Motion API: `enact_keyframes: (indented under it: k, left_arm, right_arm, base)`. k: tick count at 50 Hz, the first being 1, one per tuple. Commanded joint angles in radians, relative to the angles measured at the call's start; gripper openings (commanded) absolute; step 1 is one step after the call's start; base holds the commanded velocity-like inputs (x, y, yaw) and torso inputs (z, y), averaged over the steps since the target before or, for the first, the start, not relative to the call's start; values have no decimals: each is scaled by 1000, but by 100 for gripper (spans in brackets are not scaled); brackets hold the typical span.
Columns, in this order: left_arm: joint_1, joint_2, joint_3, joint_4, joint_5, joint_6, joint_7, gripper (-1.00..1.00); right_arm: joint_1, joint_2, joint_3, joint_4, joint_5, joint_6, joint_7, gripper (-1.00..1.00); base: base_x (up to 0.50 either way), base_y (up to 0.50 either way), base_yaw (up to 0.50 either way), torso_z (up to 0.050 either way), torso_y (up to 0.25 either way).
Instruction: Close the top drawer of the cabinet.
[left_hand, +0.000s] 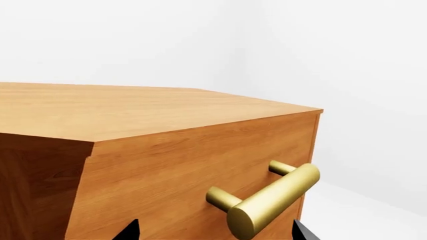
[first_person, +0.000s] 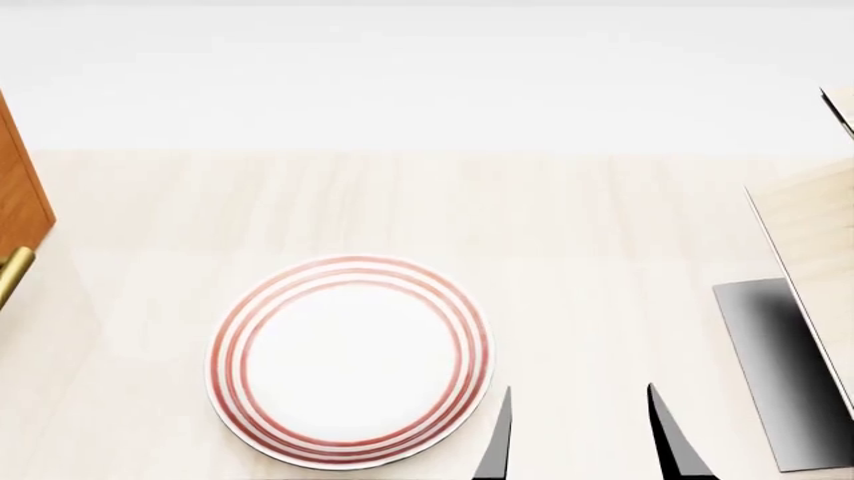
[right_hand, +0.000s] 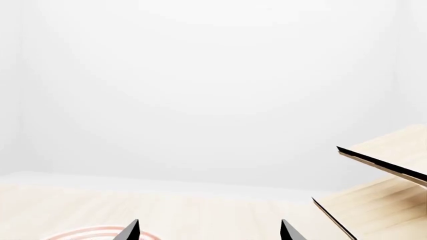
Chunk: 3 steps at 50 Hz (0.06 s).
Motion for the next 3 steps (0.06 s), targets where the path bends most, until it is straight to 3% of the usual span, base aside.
enact_keyframes:
  k: [1, 3]
  left_arm:
    - [-27, -78, -5, -70, -65, 20, -21, 100]
    - [2, -76, -4, -13, -75, -1, -8, 100]
  right_arm:
    - [-2, 4, 2, 4, 12, -4, 3, 100]
    - [1, 4, 1, 10, 13, -4, 3, 100]
  base:
    - [0, 0, 0, 0, 0]
    - [0, 0, 0, 0, 0]
